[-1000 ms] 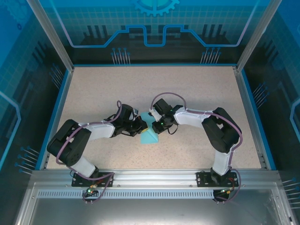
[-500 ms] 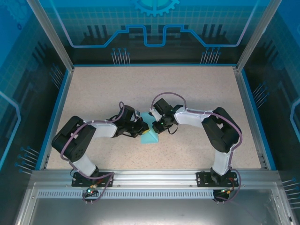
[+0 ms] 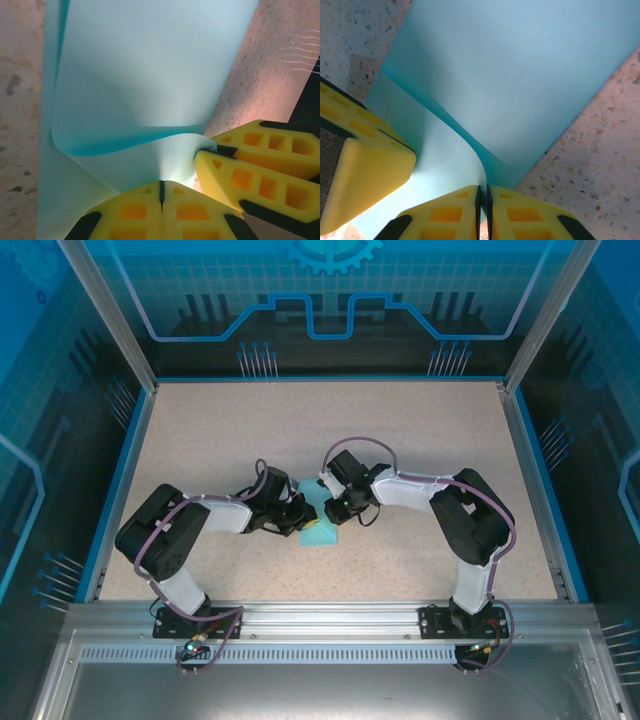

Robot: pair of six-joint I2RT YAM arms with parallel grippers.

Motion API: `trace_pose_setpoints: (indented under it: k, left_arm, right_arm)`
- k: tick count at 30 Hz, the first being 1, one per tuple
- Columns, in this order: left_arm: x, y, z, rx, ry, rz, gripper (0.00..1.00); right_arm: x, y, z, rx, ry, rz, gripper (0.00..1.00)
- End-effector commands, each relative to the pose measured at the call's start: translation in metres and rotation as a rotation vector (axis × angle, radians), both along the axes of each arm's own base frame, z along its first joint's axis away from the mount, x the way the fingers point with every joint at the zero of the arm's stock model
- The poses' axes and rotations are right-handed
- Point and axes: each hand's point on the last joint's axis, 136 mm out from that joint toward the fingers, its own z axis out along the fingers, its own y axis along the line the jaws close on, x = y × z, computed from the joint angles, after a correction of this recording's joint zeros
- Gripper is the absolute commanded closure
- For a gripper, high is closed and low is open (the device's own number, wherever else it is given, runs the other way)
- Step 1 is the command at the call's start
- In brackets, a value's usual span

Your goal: Fold a paper plane with a square sheet of paper (pick it up from the middle)

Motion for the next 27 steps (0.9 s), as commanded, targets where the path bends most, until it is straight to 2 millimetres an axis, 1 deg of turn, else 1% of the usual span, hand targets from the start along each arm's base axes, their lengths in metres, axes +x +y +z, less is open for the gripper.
trace_pose_setpoints:
  k: [1, 4, 7, 8, 10, 12, 13, 14, 17, 21, 23, 27]
  left_arm:
    - [-0.014, 0.012, -0.024, 0.074, 0.048, -0.001, 1.00]
    - [-0.015, 0.012, -0.029, 0.077, 0.056, -0.001, 1.00]
    - [-0.015, 0.012, -0.029, 0.081, 0.055, 0.000, 1.00]
    - [-0.015, 0.012, -0.030, 0.084, 0.057, -0.001, 1.00]
    - [-0.014, 0.012, -0.030, 0.082, 0.056, -0.004, 1.00]
    - [-0.014, 0.011, -0.030, 0.082, 0.055, -0.004, 1.00]
    - [-0.014, 0.012, -0.031, 0.084, 0.058, -0.005, 1.00]
    - [-0.014, 0.011, -0.031, 0.084, 0.058, -0.005, 1.00]
    - [-0.014, 0.011, -0.032, 0.083, 0.059, -0.005, 1.00]
    - [-0.014, 0.011, -0.033, 0.081, 0.059, -0.007, 1.00]
    - [-0.014, 0.010, -0.032, 0.083, 0.058, -0.010, 1.00]
    - [-0.013, 0.010, -0.033, 0.083, 0.059, -0.010, 1.00]
  right_arm:
    - [0.003, -0.001, 0.000, 0.025, 0.017, -0.029, 0.83]
    - [0.004, -0.001, 0.011, 0.051, 0.006, -0.051, 0.79]
    - [0.005, -0.005, 0.027, 0.083, -0.016, -0.091, 0.74]
    - [0.006, -0.007, 0.033, 0.097, -0.024, -0.108, 0.70]
    - [0.003, -0.010, 0.045, 0.138, -0.026, -0.136, 0.64]
    - [-0.005, -0.008, 0.057, 0.194, -0.016, -0.149, 0.63]
    - [-0.009, -0.007, 0.061, 0.221, -0.003, -0.161, 0.63]
    - [-0.014, -0.005, 0.064, 0.257, 0.021, -0.174, 0.65]
    - [-0.034, 0.014, 0.068, 0.381, 0.131, -0.160, 0.78]
    - [-0.051, 0.027, 0.057, 0.417, 0.239, -0.191, 0.88]
    - [-0.054, 0.032, 0.053, 0.414, 0.254, -0.194, 0.88]
    - [-0.057, 0.033, 0.040, 0.391, 0.293, -0.219, 0.88]
